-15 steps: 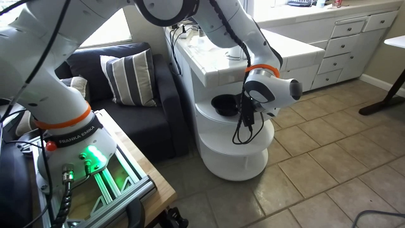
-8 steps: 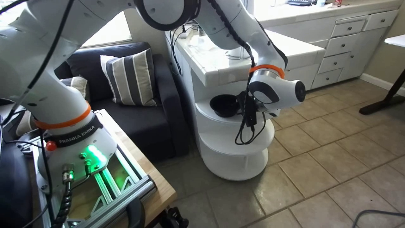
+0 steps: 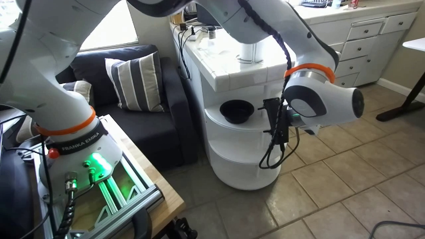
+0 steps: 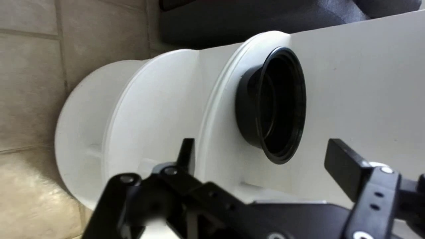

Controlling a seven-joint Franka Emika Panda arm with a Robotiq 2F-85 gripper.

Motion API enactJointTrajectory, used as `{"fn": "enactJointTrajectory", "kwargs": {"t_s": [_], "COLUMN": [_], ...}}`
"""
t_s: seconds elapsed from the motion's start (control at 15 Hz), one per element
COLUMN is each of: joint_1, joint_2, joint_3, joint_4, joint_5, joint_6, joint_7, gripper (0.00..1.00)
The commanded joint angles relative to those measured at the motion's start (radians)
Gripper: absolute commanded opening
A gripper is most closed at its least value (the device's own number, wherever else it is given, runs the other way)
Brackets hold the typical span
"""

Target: Move the black bowl to the shelf below the counter

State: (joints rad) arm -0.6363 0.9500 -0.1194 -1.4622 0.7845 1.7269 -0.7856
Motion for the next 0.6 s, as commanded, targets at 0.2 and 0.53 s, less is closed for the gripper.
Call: {"fn": "enactJointTrajectory", "kwargs": {"t_s": [0.2,0.53], "joint_1": [0.105,0.24], "joint_2": [-0.399,-0.683], "joint_3": [-0.106,-0.121], "joint_4": [-0.319,-0.532], "joint_5": [-0.163,-0.294], "joint_6": [0.14,0.383], "joint_7": [0.213,0.436], "gripper": [1.0,1.0]}}
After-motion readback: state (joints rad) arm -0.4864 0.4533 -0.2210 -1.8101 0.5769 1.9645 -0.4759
